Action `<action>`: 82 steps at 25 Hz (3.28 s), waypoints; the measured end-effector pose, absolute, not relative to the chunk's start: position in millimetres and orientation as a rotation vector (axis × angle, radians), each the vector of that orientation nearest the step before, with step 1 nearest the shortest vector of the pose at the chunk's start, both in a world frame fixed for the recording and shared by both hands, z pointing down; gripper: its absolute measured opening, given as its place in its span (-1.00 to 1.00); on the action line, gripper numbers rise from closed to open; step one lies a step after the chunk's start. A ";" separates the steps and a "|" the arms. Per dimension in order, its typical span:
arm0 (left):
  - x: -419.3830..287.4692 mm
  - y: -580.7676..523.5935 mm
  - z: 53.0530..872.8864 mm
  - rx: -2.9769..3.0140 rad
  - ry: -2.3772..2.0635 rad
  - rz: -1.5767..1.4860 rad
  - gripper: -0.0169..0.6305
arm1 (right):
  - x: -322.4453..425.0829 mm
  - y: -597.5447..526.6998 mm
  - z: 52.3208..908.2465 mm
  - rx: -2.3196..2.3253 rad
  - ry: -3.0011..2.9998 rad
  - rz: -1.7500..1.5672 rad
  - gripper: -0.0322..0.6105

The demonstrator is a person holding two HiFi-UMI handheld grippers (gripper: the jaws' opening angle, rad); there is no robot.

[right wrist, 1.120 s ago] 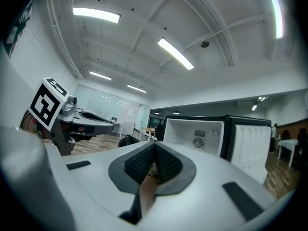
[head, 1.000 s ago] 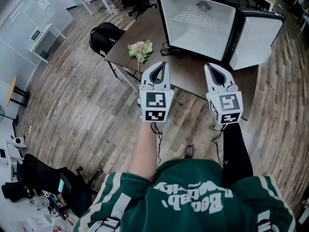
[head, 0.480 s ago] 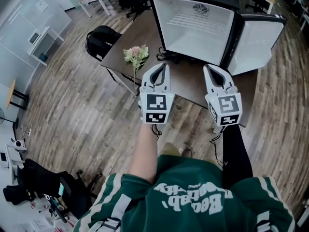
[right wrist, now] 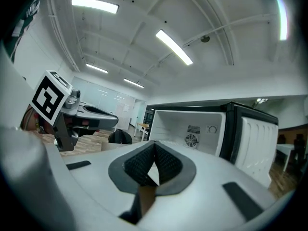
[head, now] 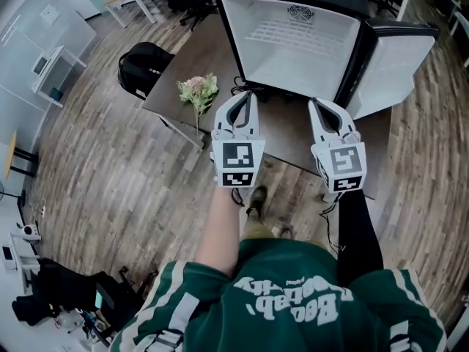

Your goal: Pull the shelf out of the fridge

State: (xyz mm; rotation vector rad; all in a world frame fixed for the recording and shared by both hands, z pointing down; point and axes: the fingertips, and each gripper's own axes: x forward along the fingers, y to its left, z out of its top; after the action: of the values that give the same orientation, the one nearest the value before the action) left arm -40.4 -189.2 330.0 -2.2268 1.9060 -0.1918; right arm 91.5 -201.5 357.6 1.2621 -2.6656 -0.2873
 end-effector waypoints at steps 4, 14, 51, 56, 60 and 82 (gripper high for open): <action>-57.2 -223.0 321.6 -2.194 1.894 -0.138 -0.90 | 79.8 -234.8 356.2 1.307 -2.640 -0.285 -0.87; -74.9 -307.8 318.1 -2.286 1.757 -0.160 -0.90 | 61.6 -305.7 354.4 1.436 -2.564 -0.239 -0.87; -70.7 -402.3 328.7 -2.491 1.500 -0.091 -0.90 | 73.0 -377.0 350.5 1.729 -2.333 -0.230 -0.87; -62.5 -409.6 329.2 -2.477 1.522 -0.102 -0.90 | 79.7 -389.8 350.1 1.703 -2.347 -0.237 -0.87; -53.0 -413.4 328.5 -2.472 1.521 -0.116 -0.90 | 85.1 -397.5 348.3 1.694 -2.370 -0.227 -0.87; -45.9 -425.4 337.7 -2.464 1.555 -0.158 -0.90 | 67.1 -424.4 396.9 1.404 -2.066 -0.550 -0.58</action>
State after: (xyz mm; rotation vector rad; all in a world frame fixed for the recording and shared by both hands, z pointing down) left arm -45.9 -425.4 337.7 -2.4637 1.5554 -0.1578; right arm 67.1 -424.4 396.9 1.4039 -2.0657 -0.5499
